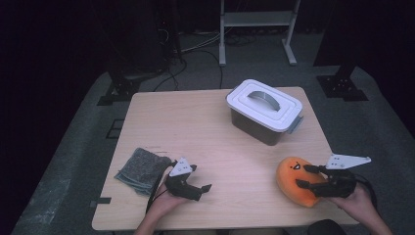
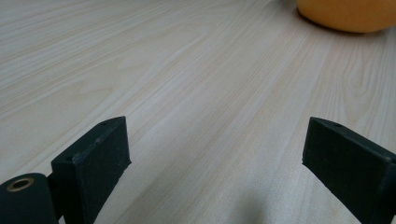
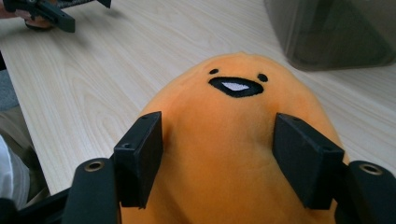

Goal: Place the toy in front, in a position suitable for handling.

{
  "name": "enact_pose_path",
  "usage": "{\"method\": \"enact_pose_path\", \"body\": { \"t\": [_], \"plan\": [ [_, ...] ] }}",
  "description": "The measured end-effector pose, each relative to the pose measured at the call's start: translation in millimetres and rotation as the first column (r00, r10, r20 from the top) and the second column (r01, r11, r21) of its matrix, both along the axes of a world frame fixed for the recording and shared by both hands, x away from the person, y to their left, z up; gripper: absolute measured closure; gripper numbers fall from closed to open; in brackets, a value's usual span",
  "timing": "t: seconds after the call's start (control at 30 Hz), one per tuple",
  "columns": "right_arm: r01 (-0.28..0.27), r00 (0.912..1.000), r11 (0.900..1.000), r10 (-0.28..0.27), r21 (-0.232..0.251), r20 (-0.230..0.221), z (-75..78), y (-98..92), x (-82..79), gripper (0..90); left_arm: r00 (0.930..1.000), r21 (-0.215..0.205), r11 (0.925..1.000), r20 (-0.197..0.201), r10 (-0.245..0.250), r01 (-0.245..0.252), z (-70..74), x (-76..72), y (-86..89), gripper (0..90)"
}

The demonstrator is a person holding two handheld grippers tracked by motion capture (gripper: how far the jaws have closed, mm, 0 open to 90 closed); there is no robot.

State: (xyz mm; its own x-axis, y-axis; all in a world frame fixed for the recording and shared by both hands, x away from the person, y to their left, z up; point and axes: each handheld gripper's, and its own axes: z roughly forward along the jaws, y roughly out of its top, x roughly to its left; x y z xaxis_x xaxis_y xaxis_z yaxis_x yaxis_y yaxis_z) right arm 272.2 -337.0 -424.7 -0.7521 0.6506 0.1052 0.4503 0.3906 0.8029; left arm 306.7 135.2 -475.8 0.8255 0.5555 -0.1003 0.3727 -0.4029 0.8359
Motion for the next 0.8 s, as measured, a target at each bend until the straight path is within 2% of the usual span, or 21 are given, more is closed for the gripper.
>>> {"method": "enact_pose_path", "body": {
  "t": [0.27, 0.47, 0.57, 0.6, 0.63, 0.67, 0.7, 0.73, 0.77, 0.8],
  "plan": [
    [-0.015, 0.9996, 0.999, 0.016, -0.032, 0.022, -1.0, 7.7, -4.4, 29.3, 1.0, 0.013, 0.9999, 0.001, -0.009, 0.009, -1.0, -0.2, -1.1, 6.6],
    [-0.006, 0.9996, 1.0, 0.007, -0.024, 0.027, -3.3, 9.0, -4.6, 31.4, 1.0, 0.02, 0.9998, 0.001, -0.009, 0.009, -1.2, -0.4, -1.7, 6.6],
    [-0.005, 0.9998, 1.0, 0.006, -0.025, 0.016, -3.3, 8.5, -4.7, 36.4, 1.0, 0.019, 0.9998, 0.002, -0.009, 0.009, -1.4, -0.5, -1.9, 6.6],
    [-0.007, 0.9999, 1.0, 0.007, -0.029, 0.009, -3.0, 8.4, -4.3, 41.4, 0.9999, 0.022, 0.9997, 0.003, -0.01, 0.01, -1.1, -0.5, -1.7, 6.6],
    [-0.007, 0.9999, 1.0, 0.007, -0.029, 0.009, -3.0, 8.4, -4.3, 41.4, 0.9999, 0.022, 0.9997, 0.003, -0.01, 0.01, -1.1, -0.5, -1.7, 6.6],
    [-0.013, 0.9999, 0.999, 0.013, -0.033, 0.008, -2.8, 8.9, -3.7, 45.6, 0.9999, 0.023, 0.9997, 0.005, -0.011, 0.011, -0.8, -0.5, -1.5, 6.6],
    [-0.013, 0.9999, 0.999, 0.013, -0.033, 0.008, -2.8, 8.9, -3.7, 45.6, 0.9999, 0.023, 0.9997, 0.005, -0.011, 0.011, -0.8, -0.5, -1.5, 6.6],
    [-0.02, 0.9998, 0.999, 0.02, -0.036, 0.004, -2.6, 9.8, -3.1, 50.1, 0.9999, 0.022, 0.9997, 0.005, -0.01, 0.01, -0.7, -0.5, -1.3, 6.6],
    [-0.02, 0.9998, 0.999, 0.02, -0.036, 0.004, -2.6, 9.8, -3.1, 50.1, 0.9999, 0.022, 0.9997, 0.005, -0.01, 0.01, -0.7, -0.5, -1.3, 6.7],
    [-0.026, 0.9997, 0.999, 0.026, -0.04, 0.004, -2.1, 10.7, -2.9, 55.1, 0.9999, 0.023, 0.9997, 0.006, -0.011, 0.011, -0.5, -0.4, -1.1, 6.6]
  ]
}}
